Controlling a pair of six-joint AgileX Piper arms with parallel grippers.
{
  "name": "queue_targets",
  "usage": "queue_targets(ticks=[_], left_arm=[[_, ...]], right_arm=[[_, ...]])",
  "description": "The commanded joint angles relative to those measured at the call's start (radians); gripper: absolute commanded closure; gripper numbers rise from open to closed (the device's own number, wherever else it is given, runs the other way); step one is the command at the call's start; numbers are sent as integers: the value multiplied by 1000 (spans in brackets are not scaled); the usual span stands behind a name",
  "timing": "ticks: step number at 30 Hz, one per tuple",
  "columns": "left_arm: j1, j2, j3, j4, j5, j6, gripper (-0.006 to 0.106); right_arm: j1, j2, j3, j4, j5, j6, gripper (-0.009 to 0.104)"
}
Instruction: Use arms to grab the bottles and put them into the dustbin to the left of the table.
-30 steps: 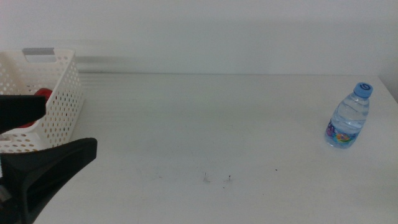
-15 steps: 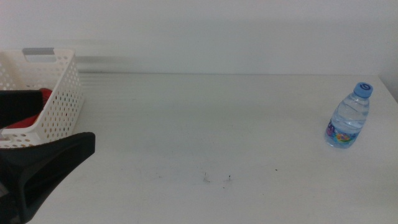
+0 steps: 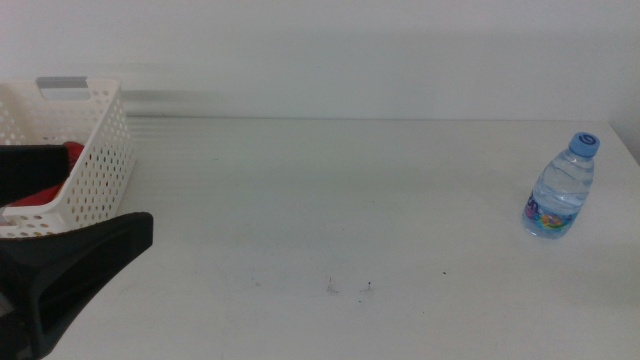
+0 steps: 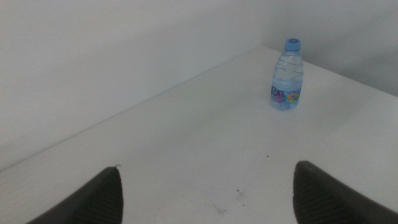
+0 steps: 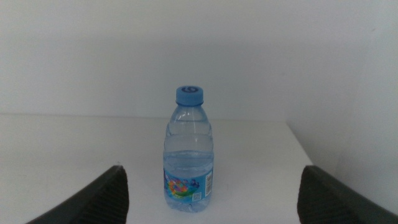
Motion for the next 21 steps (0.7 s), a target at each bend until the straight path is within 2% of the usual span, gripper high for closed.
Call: queue_targets(ticks=[1, 15, 21], left_arm=[[-2, -3, 1, -2, -13, -10, 7], [-2, -3, 1, -5, -13, -10, 7], [-2, -3, 1, -5, -13, -10, 7]], right_arm=[[-9, 116, 3, -19, -126, -9, 2], [-9, 663, 3, -19, -649, 3, 2], [-9, 722, 3, -16, -720, 58, 2]])
